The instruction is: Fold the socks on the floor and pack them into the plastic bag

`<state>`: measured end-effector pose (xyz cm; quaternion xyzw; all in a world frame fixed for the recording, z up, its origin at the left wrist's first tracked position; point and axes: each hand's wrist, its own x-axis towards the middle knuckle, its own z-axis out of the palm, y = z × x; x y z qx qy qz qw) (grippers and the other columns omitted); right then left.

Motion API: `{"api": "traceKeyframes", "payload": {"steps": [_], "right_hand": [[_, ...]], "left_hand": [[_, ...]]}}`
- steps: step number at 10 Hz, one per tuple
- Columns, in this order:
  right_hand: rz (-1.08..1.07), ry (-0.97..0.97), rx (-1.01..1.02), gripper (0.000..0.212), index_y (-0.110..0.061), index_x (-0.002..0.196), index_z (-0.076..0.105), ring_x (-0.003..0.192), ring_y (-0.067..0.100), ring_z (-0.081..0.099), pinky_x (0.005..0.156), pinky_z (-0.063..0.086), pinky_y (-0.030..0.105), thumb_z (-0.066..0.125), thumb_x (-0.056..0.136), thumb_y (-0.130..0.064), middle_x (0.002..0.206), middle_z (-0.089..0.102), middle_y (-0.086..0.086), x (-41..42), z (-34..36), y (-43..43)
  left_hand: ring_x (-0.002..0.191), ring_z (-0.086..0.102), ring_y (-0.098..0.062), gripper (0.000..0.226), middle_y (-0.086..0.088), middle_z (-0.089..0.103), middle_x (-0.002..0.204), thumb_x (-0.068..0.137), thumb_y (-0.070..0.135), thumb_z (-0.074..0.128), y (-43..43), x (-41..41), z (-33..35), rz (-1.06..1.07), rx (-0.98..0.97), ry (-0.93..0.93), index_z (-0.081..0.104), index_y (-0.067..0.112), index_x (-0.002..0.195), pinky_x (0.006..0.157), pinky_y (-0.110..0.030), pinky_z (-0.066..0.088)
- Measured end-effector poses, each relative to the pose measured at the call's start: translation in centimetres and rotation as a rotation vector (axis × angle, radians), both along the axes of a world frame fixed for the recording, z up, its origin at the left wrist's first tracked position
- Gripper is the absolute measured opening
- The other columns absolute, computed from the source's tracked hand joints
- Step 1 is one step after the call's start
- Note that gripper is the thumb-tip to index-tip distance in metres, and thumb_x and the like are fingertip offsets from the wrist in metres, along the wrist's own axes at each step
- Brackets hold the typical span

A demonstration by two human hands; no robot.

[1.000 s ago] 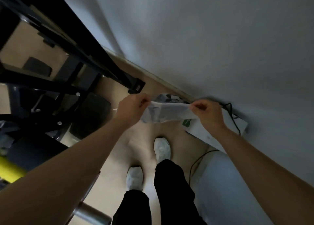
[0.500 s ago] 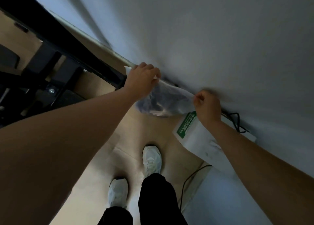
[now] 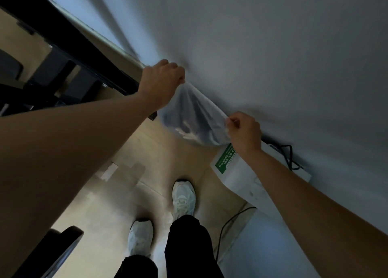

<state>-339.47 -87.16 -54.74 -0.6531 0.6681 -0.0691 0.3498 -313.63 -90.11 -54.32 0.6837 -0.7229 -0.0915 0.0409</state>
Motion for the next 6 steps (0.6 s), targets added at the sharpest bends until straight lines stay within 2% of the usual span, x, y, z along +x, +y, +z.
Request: {"api": "traceKeyframes", "payload": {"steps": [1,2,3,4,5,6], "right_hand": [[-0.044,-0.001,0.068,0.014,-0.010,0.085,0.069,0.071,0.017,0.060,0.061,0.044,0.023,0.059,0.095,-0.015,0.079,0.067,0.002,0.9,0.2,-1.1],[-0.018,0.098,0.065,0.012,-0.012,0.088,0.068,0.076,0.020,0.061,0.067,0.042,0.026,0.059,0.096,-0.014,0.087,0.070,0.005,0.4,0.1,-1.1],[0.016,0.147,0.022,0.009,-0.008,0.096,0.068,0.087,0.026,0.064,0.069,0.037,0.026,0.059,0.095,-0.011,0.096,0.071,0.009,-0.4,0.1,-0.1],[0.047,0.139,0.012,0.015,-0.007,0.105,0.067,0.091,0.022,0.064,0.072,0.036,0.023,0.066,0.093,-0.017,0.101,0.071,0.008,-0.2,1.0,0.8],[0.067,0.080,0.039,0.018,-0.009,0.104,0.067,0.087,0.022,0.064,0.068,0.041,0.025,0.070,0.089,-0.020,0.098,0.070,0.006,0.4,1.9,2.1],[0.071,0.018,0.068,0.017,-0.012,0.105,0.067,0.087,0.020,0.063,0.071,0.050,0.030,0.069,0.090,-0.021,0.100,0.068,0.005,1.2,2.6,3.1]], "left_hand": [[0.097,0.059,-0.029,0.023,-0.007,0.068,0.099,0.105,0.030,0.048,-1.3,0.2,0.1,0.045,-0.013,0.032,0.066,0.014,0.104,0.064,-0.039,0.042],[0.110,0.057,-0.028,0.024,-0.007,0.069,0.114,0.103,0.030,0.052,-0.7,-0.1,-0.5,0.024,0.089,0.100,0.068,0.017,0.115,0.078,-0.045,0.054],[0.127,0.052,-0.031,0.033,-0.009,0.064,0.133,0.097,0.027,0.065,0.7,-0.6,-1.0,-0.012,0.141,0.189,0.067,0.015,0.127,0.095,-0.049,0.051],[0.125,0.055,-0.035,0.036,-0.013,0.065,0.132,0.090,0.021,0.072,2.5,-1.1,-0.8,-0.028,0.093,0.224,0.068,0.012,0.125,0.099,-0.049,0.050],[0.117,0.058,-0.036,0.035,-0.013,0.067,0.127,0.087,0.018,0.074,5.0,-1.2,-0.1,-0.002,0.057,0.270,0.071,0.010,0.120,0.098,-0.046,0.050],[0.107,0.061,-0.034,0.028,-0.008,0.069,0.120,0.090,0.022,0.070,8.2,-0.8,-0.1,0.033,0.058,0.337,0.071,0.013,0.116,0.089,-0.049,0.052]]}}
